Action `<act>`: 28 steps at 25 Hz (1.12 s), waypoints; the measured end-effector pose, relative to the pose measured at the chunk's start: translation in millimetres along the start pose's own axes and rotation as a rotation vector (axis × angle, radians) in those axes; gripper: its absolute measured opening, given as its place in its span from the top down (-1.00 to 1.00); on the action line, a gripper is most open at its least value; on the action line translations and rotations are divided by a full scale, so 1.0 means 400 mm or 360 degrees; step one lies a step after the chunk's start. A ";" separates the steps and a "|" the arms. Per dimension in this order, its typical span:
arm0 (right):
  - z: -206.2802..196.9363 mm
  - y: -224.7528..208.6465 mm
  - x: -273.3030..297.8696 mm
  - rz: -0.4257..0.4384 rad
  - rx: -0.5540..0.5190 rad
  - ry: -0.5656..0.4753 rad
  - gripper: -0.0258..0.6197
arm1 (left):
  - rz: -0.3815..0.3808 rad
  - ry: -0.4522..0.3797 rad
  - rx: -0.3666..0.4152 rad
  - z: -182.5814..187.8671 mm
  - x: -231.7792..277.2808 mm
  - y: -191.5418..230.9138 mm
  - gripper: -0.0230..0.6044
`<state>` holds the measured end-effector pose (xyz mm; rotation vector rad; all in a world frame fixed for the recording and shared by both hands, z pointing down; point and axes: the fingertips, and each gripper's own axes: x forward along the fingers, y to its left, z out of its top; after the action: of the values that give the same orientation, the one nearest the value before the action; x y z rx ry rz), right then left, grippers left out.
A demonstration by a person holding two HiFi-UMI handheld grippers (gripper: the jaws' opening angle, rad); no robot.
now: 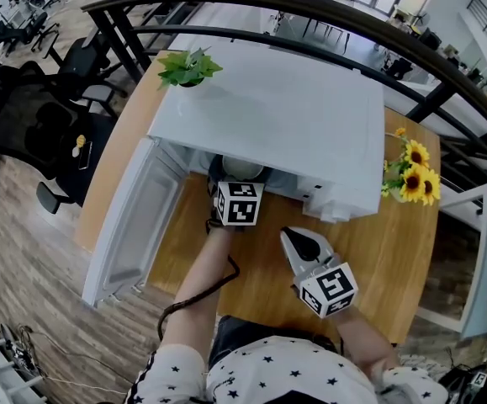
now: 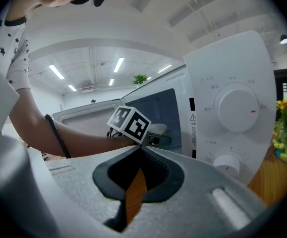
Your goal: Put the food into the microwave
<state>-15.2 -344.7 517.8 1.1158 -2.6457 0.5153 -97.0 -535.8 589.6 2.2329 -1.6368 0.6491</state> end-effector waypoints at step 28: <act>0.064 0.153 -0.151 -0.0135 -0.0052 -0.0202 0.90 | -0.0234 -0.0159 -0.0153 -0.015 -0.374 -0.095 -0.71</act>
<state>-19.9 -276.4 460.0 1.2845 -2.6876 0.3962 -99.3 -398.8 517.9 2.3215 -1.4965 0.4192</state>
